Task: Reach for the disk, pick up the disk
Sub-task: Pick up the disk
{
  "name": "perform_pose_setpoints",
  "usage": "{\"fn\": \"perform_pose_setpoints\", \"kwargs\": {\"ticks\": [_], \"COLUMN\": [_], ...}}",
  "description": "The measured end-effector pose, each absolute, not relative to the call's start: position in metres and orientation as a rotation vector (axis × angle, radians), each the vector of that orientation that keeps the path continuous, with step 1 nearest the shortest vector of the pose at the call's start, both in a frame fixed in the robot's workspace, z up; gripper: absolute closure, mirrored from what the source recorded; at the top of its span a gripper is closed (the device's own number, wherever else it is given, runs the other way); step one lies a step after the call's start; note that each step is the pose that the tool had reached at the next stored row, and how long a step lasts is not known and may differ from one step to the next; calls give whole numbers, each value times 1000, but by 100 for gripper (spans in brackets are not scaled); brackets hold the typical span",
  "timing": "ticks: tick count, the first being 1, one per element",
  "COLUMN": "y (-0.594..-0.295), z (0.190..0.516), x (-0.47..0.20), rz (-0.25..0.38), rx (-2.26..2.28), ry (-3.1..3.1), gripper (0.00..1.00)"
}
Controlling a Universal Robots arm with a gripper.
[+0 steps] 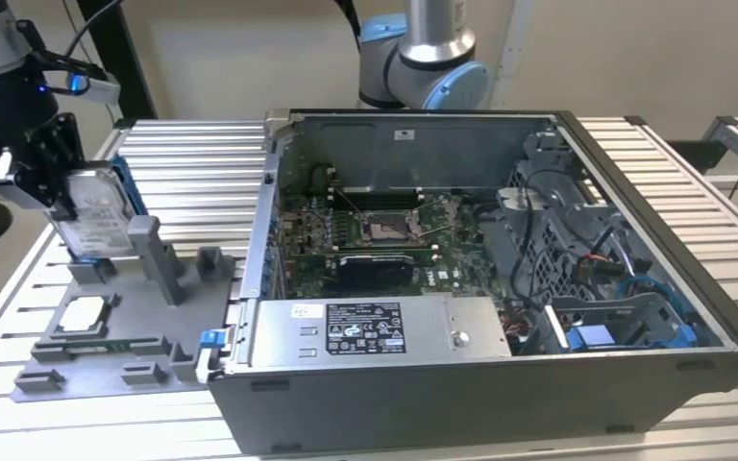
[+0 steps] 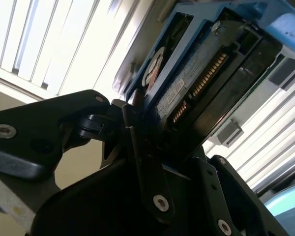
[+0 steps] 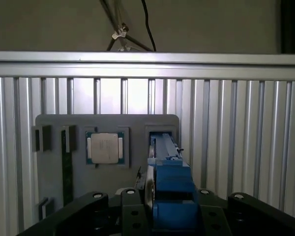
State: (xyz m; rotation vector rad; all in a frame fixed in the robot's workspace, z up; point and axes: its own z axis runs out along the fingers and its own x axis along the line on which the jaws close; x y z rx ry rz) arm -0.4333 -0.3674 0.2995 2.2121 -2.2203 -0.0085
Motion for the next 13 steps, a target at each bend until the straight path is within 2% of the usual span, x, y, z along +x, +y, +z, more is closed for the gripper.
{"fn": "perform_pose_setpoints", "kwargs": {"ticks": [13], "y": [-367], "z": [326], "x": [-433], "rz": [-8], "rx": [2212], "ry": [-2220], "gripper": [100]}}
